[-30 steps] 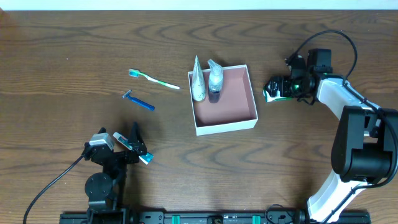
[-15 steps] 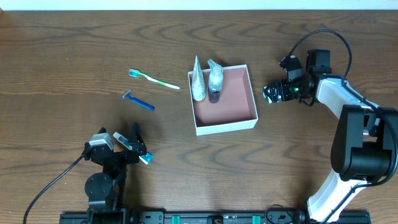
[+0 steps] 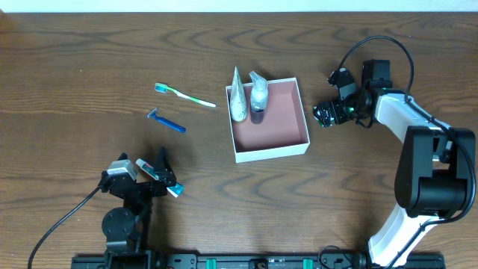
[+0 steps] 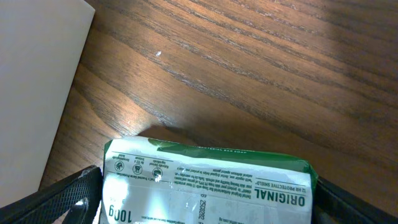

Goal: Pack container
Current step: 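Carry the soap box over the white box and lower it inside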

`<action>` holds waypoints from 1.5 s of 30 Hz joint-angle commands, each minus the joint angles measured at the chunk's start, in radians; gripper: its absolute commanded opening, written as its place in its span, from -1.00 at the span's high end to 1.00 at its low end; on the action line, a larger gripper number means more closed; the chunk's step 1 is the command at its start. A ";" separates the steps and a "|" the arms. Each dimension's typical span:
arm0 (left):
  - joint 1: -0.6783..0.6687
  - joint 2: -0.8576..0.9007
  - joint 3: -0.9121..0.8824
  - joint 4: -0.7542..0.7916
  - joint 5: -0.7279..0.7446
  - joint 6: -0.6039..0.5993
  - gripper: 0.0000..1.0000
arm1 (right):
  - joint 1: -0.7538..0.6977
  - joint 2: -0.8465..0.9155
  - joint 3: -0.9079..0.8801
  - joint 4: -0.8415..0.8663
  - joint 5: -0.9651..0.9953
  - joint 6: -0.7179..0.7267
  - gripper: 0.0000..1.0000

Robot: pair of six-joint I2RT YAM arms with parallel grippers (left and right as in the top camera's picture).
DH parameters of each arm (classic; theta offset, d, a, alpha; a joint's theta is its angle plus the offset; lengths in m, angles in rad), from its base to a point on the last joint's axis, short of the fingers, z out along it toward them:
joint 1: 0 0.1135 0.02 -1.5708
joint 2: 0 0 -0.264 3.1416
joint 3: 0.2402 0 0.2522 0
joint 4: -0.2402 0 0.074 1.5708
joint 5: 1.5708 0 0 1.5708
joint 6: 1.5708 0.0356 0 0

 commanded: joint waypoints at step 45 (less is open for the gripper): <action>0.000 -0.005 -0.017 -0.034 0.018 0.016 -0.96 | 0.012 0.090 0.527 -0.636 0.008 0.135 -0.73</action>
